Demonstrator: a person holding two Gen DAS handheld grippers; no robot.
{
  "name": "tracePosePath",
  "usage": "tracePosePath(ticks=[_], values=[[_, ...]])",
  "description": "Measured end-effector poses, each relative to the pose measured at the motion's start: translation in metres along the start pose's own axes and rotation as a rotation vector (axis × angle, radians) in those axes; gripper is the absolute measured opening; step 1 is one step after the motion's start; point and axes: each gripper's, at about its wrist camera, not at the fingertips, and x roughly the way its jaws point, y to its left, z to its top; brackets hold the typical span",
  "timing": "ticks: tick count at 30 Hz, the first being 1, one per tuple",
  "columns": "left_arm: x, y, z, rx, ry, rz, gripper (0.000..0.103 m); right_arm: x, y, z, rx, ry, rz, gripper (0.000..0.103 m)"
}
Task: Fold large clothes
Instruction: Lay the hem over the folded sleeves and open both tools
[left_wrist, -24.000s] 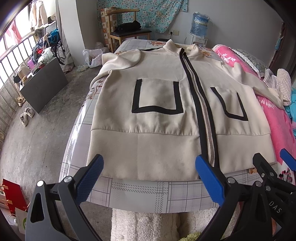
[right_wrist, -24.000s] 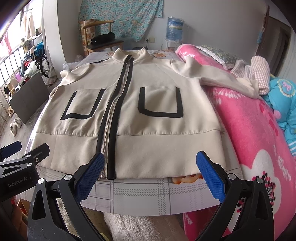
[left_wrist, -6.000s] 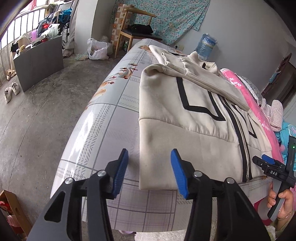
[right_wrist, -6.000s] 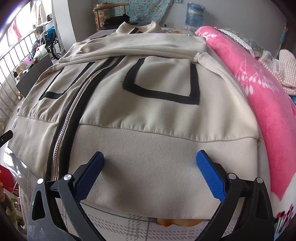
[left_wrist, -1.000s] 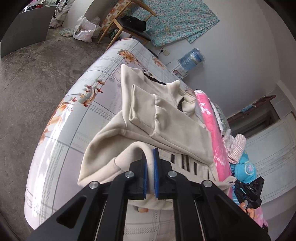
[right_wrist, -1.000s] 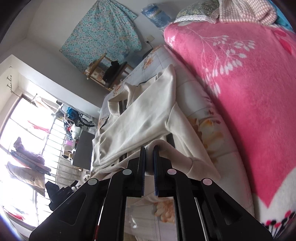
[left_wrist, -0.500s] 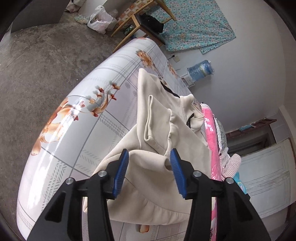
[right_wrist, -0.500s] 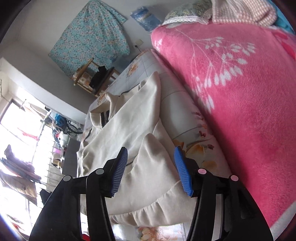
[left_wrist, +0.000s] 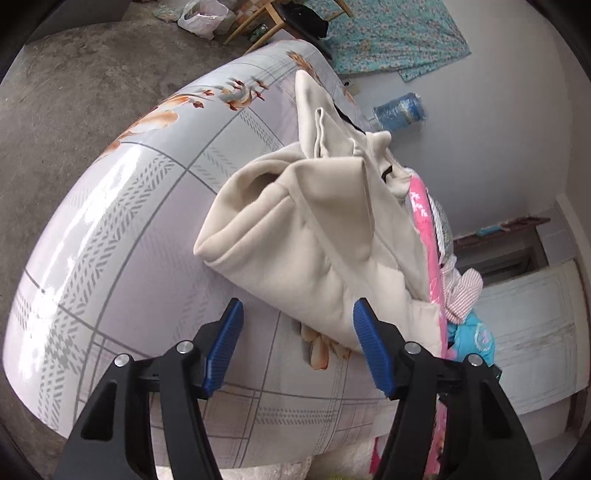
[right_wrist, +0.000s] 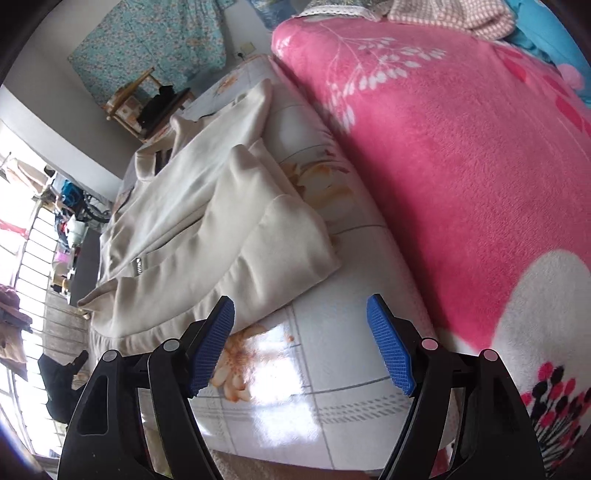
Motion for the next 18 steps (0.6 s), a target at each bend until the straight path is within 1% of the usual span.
tracePosePath(ticks=[2,3,6,8,9,10,11,12,14,15,16,17,18], values=[[0.002,-0.004,0.003,0.014,-0.038,0.034,0.06,0.004,-0.001,0.003,-0.003,-0.036,-0.039,0.071],[0.004,-0.006,0.004,0.021,-0.05,0.045,0.06,0.006,-0.001,0.005,-0.003,-0.055,-0.045,0.07],[0.007,-0.006,0.007,-0.015,-0.091,0.037,0.06,0.013,-0.003,0.012,0.005,-0.109,-0.06,0.065],[0.009,-0.009,0.007,-0.013,-0.116,0.054,0.059,0.016,-0.002,0.015,0.004,-0.134,-0.075,0.06],[0.01,-0.012,0.006,0.0,-0.127,0.076,0.058,0.017,0.001,0.016,-0.009,-0.143,-0.082,0.057],[0.012,-0.018,0.006,0.02,-0.135,0.11,0.058,0.018,0.005,0.016,-0.025,-0.149,-0.082,0.052],[0.015,-0.024,0.006,0.048,-0.141,0.157,0.055,0.018,0.009,0.016,-0.043,-0.151,-0.084,0.048],[0.018,-0.03,0.005,0.08,-0.146,0.202,0.051,0.018,0.013,0.016,-0.06,-0.148,-0.08,0.047],[0.023,-0.037,0.002,0.129,-0.162,0.265,0.047,0.021,0.018,0.016,-0.088,-0.149,-0.079,0.047],[0.025,-0.04,0.001,0.149,-0.169,0.294,0.041,0.023,0.019,0.016,-0.104,-0.155,-0.087,0.046],[0.027,-0.041,0.0,0.17,-0.178,0.318,0.033,0.025,0.019,0.017,-0.116,-0.163,-0.092,0.041],[0.029,-0.043,-0.001,0.195,-0.185,0.342,0.028,0.025,0.02,0.017,-0.125,-0.168,-0.094,0.026],[0.031,-0.046,-0.003,0.224,-0.187,0.369,0.018,0.025,0.02,0.018,-0.129,-0.163,-0.089,0.015]])
